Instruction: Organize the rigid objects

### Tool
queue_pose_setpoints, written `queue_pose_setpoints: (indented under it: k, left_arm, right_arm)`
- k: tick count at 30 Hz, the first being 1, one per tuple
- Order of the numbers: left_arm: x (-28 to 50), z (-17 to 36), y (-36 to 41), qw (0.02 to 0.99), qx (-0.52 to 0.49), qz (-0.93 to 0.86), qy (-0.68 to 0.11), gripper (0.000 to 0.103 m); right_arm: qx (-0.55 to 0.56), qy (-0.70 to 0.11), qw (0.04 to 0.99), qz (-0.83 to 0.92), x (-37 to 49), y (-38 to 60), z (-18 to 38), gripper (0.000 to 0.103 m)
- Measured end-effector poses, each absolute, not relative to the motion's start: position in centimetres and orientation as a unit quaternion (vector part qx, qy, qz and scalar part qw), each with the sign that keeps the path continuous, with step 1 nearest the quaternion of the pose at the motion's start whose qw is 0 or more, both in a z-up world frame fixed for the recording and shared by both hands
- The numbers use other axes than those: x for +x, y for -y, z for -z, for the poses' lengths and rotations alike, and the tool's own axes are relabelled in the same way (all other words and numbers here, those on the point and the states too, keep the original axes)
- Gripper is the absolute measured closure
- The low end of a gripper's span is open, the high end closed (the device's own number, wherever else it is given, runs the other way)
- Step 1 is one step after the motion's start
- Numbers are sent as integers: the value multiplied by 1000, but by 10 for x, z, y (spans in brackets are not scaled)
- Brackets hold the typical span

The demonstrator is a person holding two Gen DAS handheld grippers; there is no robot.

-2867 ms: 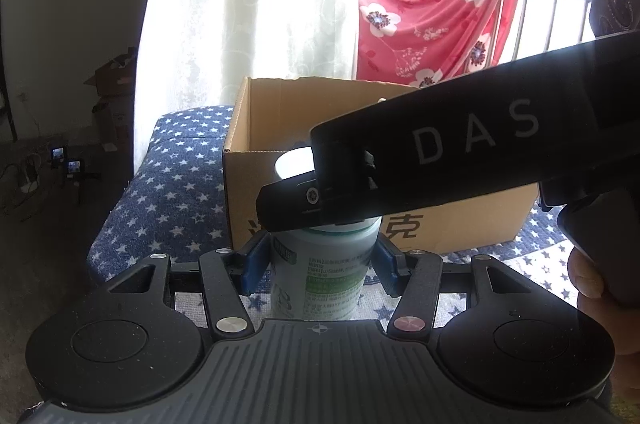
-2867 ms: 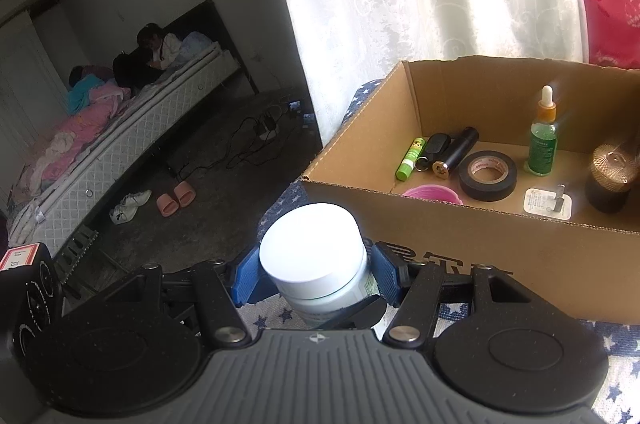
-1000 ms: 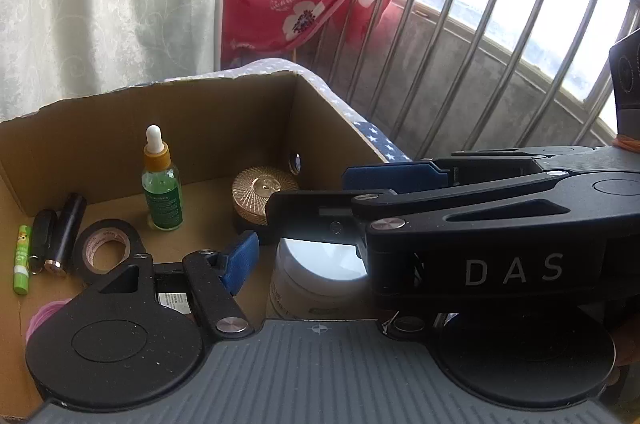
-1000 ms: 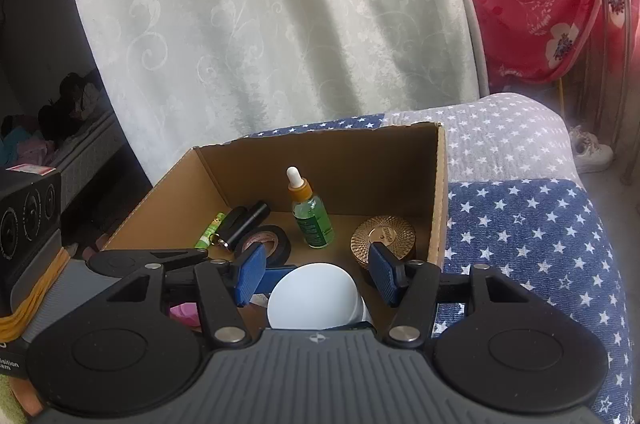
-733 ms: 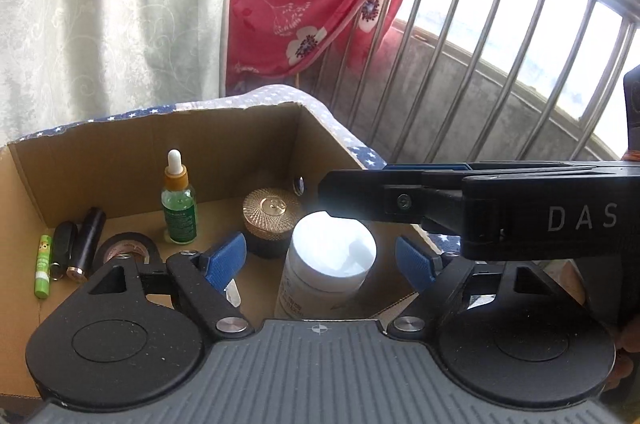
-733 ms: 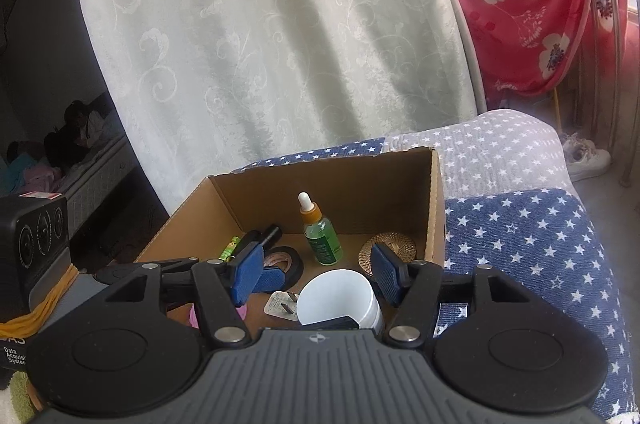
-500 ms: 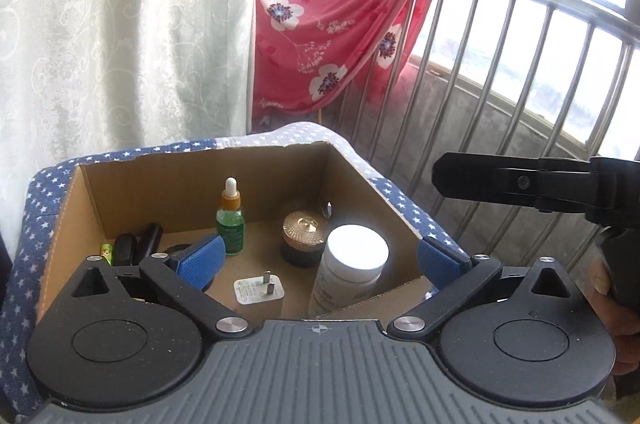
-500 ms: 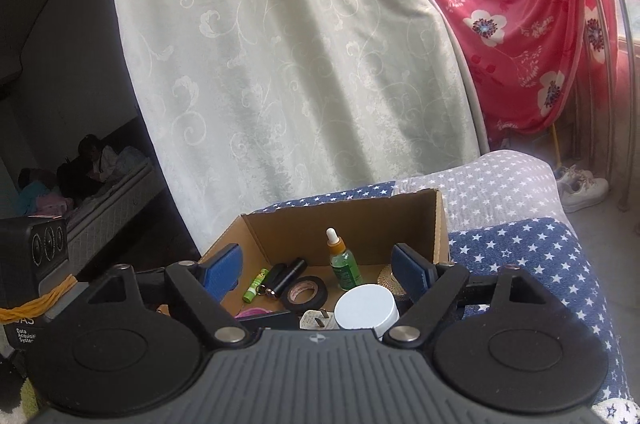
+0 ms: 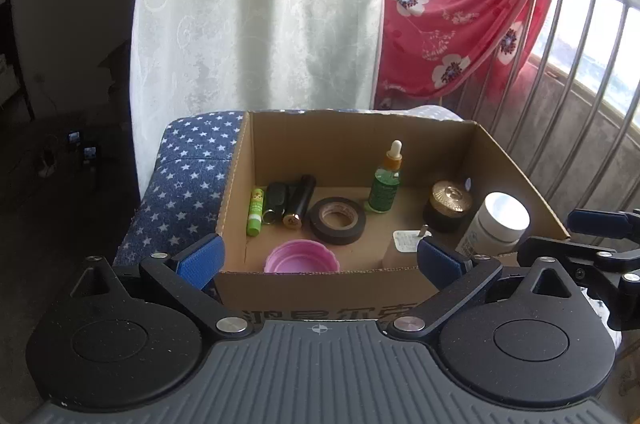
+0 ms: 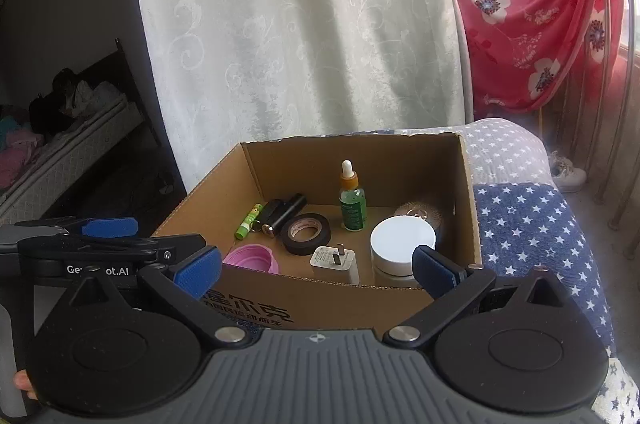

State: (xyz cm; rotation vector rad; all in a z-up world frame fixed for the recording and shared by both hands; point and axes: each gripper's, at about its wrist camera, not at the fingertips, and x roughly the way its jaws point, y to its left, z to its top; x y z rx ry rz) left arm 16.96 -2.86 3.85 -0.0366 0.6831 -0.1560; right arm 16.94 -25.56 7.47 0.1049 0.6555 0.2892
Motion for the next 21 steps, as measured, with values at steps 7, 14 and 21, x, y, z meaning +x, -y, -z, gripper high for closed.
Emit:
queue_pose_setpoints:
  k: [7,14,21]
  left_arm:
    - [169,-33,22,935,-11,70,-346,0]
    - [169,-32,23,935,1,74,-347,0]
    - [168,-33,24,936,5,74,-344,0]
  right_arm:
    - [45,-340,929,-135,179,244,-65,0]
    - [47,-350,927,-127,181,240,-58,0]
    - [56,-353,926,-118,182,244,-57,0]
